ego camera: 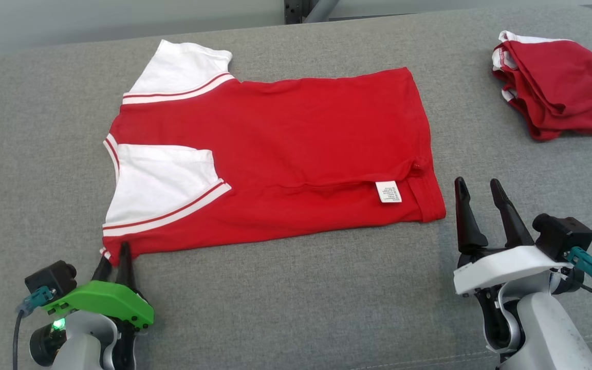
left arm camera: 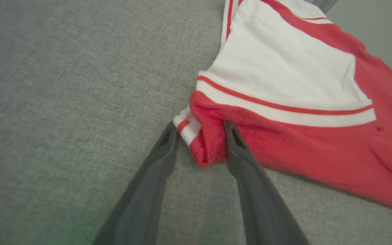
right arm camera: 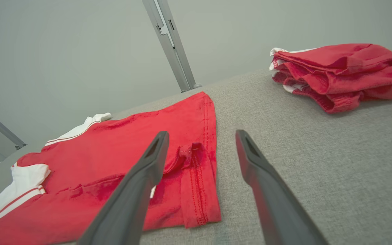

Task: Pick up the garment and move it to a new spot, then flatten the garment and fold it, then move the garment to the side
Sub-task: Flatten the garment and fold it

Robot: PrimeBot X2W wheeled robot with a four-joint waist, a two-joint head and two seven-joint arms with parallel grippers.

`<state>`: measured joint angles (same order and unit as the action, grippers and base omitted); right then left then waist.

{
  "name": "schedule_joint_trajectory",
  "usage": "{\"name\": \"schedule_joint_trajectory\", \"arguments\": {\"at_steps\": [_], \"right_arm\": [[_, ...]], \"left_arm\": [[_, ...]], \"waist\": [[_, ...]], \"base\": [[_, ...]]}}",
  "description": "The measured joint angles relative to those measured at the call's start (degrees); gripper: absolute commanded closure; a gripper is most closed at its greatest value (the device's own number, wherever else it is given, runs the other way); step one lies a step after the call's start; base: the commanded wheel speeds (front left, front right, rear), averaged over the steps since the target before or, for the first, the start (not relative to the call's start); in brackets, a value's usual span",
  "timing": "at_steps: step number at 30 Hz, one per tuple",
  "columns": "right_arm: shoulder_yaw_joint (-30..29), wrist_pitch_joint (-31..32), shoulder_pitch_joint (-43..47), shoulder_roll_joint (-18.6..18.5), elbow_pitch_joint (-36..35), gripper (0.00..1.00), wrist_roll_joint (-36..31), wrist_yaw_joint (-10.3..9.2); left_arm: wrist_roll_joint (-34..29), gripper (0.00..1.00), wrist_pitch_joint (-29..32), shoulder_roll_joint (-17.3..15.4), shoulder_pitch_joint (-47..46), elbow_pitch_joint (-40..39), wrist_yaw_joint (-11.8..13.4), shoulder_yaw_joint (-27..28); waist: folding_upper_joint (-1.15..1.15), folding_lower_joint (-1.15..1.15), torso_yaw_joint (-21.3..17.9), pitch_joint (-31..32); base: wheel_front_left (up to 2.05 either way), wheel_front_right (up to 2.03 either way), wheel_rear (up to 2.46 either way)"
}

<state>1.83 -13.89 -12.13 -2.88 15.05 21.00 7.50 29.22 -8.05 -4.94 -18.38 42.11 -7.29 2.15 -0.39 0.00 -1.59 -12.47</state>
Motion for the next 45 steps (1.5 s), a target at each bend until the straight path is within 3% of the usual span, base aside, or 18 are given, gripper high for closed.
{"name": "schedule_joint_trajectory", "arguments": {"at_steps": [11, 19, 26, 27, 29, 30, 38, 45], "right_arm": [[1.1, 4.0, -1.1, 0.0, 7.3, 0.00, 1.0, 0.00], [-0.1, 6.1, -5.9, 0.0, 19.2, 0.00, 1.5, 0.00], [4.4, 6.2, -11.0, -0.2, 26.6, 0.00, 3.6, -0.02], [5.1, 6.1, -11.5, -0.2, 27.4, 0.47, 3.9, -0.02], [5.9, 5.7, -12.2, -0.2, 28.8, 0.73, 4.3, -0.03], [6.3, 5.2, -12.4, -0.2, 29.4, 1.00, 4.6, -0.02], [5.6, 2.7, -12.6, 0.1, 31.0, 1.00, 4.8, 0.01], [2.5, 5.3, -6.4, -0.3, 21.8, 1.00, 8.5, 0.01]], "left_arm": [[0.0, 1.00, -3.7, 0.0, -1.1, 0.7, 0.0, -2.5], [0.4, 1.00, -4.7, 0.5, -0.6, -2.8, 0.0, -5.2], [0.4, 1.00, -4.9, 0.5, -0.3, -5.1, 0.0, -6.6], [0.4, 1.00, -5.0, 0.5, -0.1, -5.4, 0.0, -6.7], [0.5, 1.00, -5.0, 0.5, 0.2, -5.8, 0.0, -6.9], [0.5, 1.00, -5.0, 0.4, 0.3, -6.1, 0.0, -6.9], [0.4, 1.00, -5.6, -0.3, 3.1, -11.2, 0.0, -7.5], [0.3, 1.00, -4.8, -1.0, 9.6, -20.2, 0.8, -7.7]], "waist": [[0.00, 0.00, 0.8, -0.2], [0.00, 0.00, 2.8, 0.0], [0.00, 0.00, 3.9, -0.1], [0.00, 0.00, 4.0, 0.0], [0.00, 0.00, 4.1, 0.2], [0.00, 0.00, 4.1, 0.3], [0.00, 0.00, 3.9, 1.9], [0.00, 0.00, 3.3, 3.7]], "base": [[0.00, 0.00, 0.00], [0.00, 0.00, 0.00], [0.00, 0.00, 0.00], [0.00, 0.00, 0.00], [0.00, 0.00, 0.00], [0.00, 0.00, 0.00], [0.00, 0.00, 0.00], [0.00, 0.00, 0.00]]}}
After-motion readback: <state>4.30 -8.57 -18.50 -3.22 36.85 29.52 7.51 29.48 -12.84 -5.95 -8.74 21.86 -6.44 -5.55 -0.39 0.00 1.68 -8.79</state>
